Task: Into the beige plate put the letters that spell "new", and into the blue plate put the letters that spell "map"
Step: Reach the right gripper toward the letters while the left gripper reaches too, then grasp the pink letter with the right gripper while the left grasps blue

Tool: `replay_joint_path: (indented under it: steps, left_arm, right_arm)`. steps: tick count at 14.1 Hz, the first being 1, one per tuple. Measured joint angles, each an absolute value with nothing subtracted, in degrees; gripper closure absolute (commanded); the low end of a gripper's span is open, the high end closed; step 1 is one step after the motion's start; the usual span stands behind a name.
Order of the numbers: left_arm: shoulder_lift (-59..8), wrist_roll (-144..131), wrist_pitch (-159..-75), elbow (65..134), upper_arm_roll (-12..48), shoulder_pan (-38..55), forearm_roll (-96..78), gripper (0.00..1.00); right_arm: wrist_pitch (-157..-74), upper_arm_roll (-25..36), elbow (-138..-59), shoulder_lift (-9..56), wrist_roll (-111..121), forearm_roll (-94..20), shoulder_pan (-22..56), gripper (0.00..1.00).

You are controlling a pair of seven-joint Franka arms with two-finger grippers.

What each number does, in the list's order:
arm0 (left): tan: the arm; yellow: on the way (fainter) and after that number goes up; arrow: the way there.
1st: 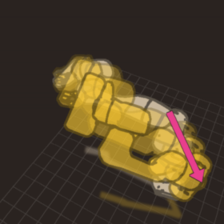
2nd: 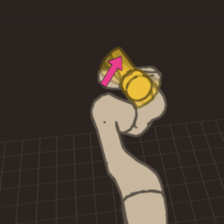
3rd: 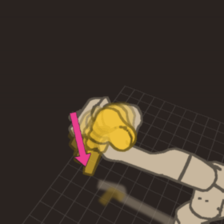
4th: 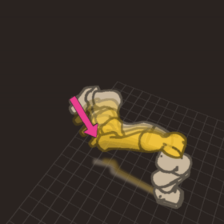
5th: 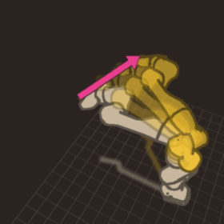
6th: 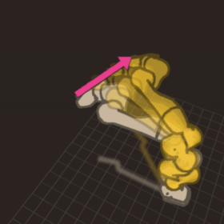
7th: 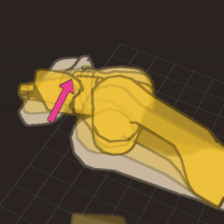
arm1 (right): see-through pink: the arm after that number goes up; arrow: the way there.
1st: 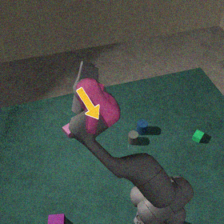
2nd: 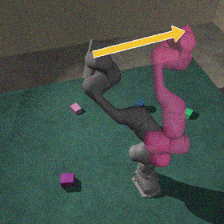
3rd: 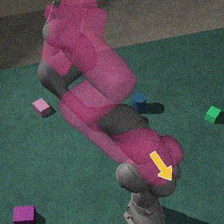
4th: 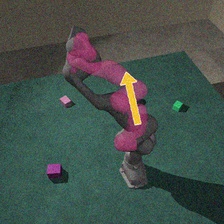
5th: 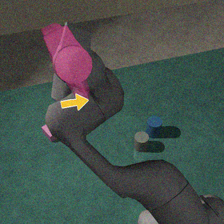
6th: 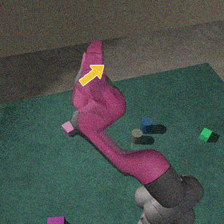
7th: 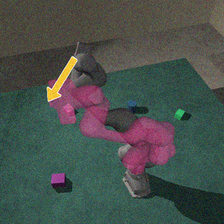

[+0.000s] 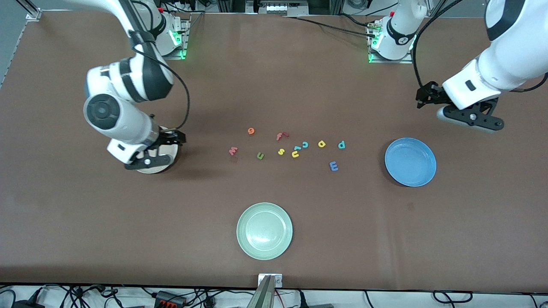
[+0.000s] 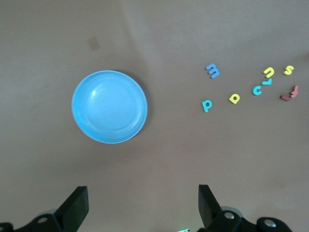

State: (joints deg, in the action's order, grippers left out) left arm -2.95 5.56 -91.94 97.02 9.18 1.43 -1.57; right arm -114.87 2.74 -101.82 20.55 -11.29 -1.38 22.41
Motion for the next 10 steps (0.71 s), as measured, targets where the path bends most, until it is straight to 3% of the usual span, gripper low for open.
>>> replay_joint_path:
  steps: [5,10]
  left_arm:
    - [-13.54,-6.95,-104.82,97.18,14.59,1.82,-2.23,0.00]
    - [-23.40,-20.04,-115.62,97.21,16.17,4.67,-1.11,0.00]
  right_arm:
    - [-122.89,2.73,-101.83,27.43,-30.46,-1.44,29.05,0.00]
    - [-130.19,2.73,-101.81,33.16,-45.43,-1.74,32.91,0.00]
